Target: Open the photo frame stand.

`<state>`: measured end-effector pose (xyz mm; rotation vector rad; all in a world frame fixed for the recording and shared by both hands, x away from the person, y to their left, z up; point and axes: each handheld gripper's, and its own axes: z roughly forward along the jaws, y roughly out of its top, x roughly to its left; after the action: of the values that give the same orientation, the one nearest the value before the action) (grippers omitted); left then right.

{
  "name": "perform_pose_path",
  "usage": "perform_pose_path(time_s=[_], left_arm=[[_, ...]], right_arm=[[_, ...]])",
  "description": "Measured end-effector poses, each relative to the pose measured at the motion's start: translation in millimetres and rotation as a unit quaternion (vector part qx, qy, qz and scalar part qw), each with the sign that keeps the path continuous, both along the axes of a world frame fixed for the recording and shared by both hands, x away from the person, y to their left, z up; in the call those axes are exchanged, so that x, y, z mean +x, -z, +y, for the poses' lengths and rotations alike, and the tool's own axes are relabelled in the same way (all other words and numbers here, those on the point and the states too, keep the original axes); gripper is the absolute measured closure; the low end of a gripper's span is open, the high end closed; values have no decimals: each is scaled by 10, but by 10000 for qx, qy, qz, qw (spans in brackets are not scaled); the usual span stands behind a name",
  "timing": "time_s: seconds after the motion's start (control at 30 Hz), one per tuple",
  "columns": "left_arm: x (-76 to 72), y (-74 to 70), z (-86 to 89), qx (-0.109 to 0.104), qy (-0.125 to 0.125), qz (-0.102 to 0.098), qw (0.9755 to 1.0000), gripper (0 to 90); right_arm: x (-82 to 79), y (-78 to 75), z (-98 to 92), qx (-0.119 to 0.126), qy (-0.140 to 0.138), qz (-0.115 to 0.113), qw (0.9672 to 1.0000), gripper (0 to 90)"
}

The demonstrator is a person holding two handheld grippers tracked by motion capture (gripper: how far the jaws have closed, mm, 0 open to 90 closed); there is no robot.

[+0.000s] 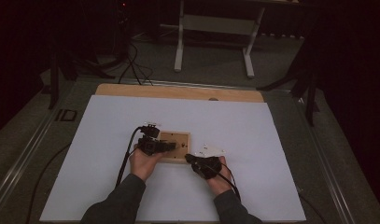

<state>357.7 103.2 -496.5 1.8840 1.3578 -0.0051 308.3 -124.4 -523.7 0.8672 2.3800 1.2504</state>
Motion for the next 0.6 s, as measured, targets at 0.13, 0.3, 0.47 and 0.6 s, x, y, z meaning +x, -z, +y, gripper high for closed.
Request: perform_pose_path(time_s=[0.13,0.3,0.47,0.6], left_arm=[[-6,-7,-7,67,23,-19,10000,572],[-19,-16,-16,123,47,-70,9999,573],[-53,-35,-33,211,98,-219,9995,573],[-101,-63,-52,329,173,-383,9986,574]], right_arm=[[-2,-1,1,-6,-2,1,10000,857],[-6,0,6,-6,-17,-3,10000,830],[-14,-8,17,-74,-67,-32,9999,755],[3,-21,-10,-74,-17,-2,10000,696]])
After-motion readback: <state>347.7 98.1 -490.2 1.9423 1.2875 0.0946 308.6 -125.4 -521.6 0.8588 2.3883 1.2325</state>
